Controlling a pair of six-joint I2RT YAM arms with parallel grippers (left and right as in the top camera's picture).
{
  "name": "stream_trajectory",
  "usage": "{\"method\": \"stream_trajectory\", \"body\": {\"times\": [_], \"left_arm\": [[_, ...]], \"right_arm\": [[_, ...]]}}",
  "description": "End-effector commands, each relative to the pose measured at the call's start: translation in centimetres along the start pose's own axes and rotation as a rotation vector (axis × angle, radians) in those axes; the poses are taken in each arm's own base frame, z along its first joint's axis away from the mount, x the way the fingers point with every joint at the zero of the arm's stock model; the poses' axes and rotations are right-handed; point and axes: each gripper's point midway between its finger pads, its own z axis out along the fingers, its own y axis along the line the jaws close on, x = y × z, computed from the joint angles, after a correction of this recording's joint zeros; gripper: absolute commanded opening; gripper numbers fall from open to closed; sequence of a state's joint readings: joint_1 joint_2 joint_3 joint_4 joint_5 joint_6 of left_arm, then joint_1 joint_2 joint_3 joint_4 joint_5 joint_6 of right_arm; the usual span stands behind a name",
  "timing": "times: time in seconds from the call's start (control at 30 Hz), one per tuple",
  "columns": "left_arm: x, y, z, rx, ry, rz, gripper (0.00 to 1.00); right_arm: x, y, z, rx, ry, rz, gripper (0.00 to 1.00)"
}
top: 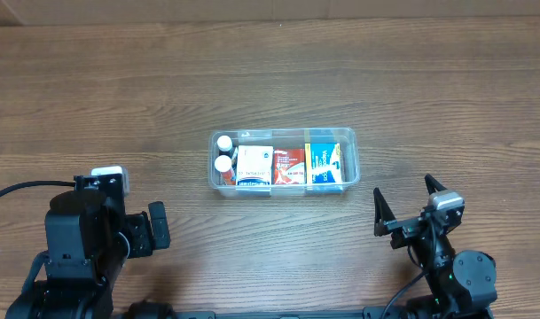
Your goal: Pack container
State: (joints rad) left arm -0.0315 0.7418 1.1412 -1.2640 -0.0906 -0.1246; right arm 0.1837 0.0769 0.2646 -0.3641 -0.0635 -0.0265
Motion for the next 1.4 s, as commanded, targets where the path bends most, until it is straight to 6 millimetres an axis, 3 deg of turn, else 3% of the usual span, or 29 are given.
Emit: {"method": "stream_trajectory", "body": {"times": [0.0, 0.17, 0.27, 0.47, 0.6, 1.37], "left_arm": [[-0.1, 0.1, 0.0, -0.008, -0.005, -0.013, 1.00], [-0.1, 0.1, 0.0, -0.008, -0.005, -0.013, 1.00], [-0.1, 0.1, 0.0, -0.008, -0.005, -0.013, 1.00], [-0.1, 0.1, 0.0, -0.008, -0.005, -0.013, 1.00], [-0.1, 0.1, 0.0, -0.008, -0.005, -0.013, 1.00], [-0.1, 0.1, 0.0, -0.008, -0.005, -0.013, 1.00]], "right_arm": [[0.9, 0.4, 0.3, -0.026, -0.054, -0.058, 1.00], [2.2, 0.3, 1.2, -0.028, -0.071, -0.060, 1.00], [4.1, 0.1, 1.7, -0.025, -0.039, -0.055, 1.00], [3.8, -1.4, 1.7, 0.063, -0.049, -0.047, 1.00], [3.7, -2.7, 1.6, 0.137, -0.060, 0.056, 1.00], [3.8, -2.1, 1.6, 0.101, -0.056, 0.063, 1.00]]}}
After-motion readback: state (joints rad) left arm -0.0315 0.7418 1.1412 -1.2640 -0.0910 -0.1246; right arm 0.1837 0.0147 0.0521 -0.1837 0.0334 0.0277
